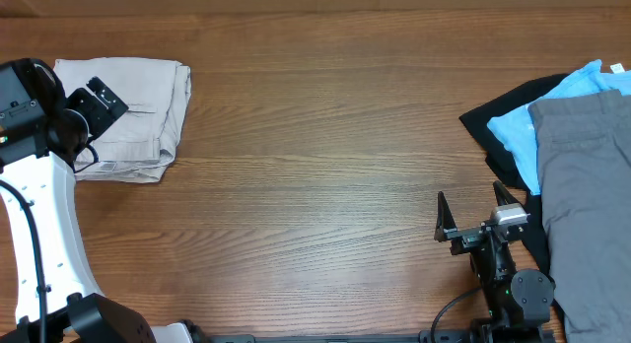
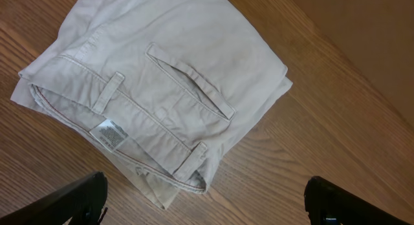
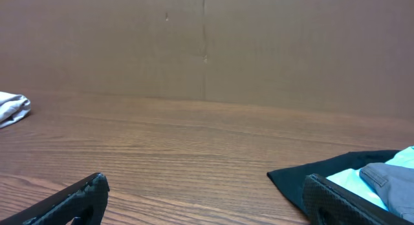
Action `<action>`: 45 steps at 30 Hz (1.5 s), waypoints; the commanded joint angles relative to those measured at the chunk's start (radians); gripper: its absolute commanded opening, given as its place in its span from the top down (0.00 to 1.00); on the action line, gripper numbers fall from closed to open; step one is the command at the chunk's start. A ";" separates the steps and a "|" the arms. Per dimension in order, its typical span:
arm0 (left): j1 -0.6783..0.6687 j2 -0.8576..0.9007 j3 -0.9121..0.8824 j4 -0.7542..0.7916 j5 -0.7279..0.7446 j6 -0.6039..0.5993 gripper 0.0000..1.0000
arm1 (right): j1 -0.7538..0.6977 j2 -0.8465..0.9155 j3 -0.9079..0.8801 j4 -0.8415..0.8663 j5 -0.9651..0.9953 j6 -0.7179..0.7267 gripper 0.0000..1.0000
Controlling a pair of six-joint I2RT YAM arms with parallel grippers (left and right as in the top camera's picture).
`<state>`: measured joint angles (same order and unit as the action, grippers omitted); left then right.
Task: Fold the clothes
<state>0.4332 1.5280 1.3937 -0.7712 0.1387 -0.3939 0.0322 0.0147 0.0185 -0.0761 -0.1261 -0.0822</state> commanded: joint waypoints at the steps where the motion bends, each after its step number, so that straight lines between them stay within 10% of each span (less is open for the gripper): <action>1: -0.002 0.002 -0.006 0.000 0.004 -0.003 0.00 | -0.004 -0.011 -0.011 0.003 0.001 0.003 0.00; 15: -0.008 -0.058 -0.006 -0.009 -0.021 -0.003 0.00 | -0.004 -0.011 -0.011 0.003 0.001 0.003 0.00; 34: -0.358 -0.861 -0.021 -0.027 -0.013 -0.001 0.00 | -0.004 -0.011 -0.011 0.003 0.001 0.003 0.00; 45: -0.358 -1.181 -0.084 -0.375 -0.071 0.020 0.00 | -0.004 -0.011 -0.011 0.003 0.001 0.003 0.00</action>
<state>0.0795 0.4088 1.3685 -1.0813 0.1070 -0.3897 0.0322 0.0147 0.0185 -0.0765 -0.1261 -0.0822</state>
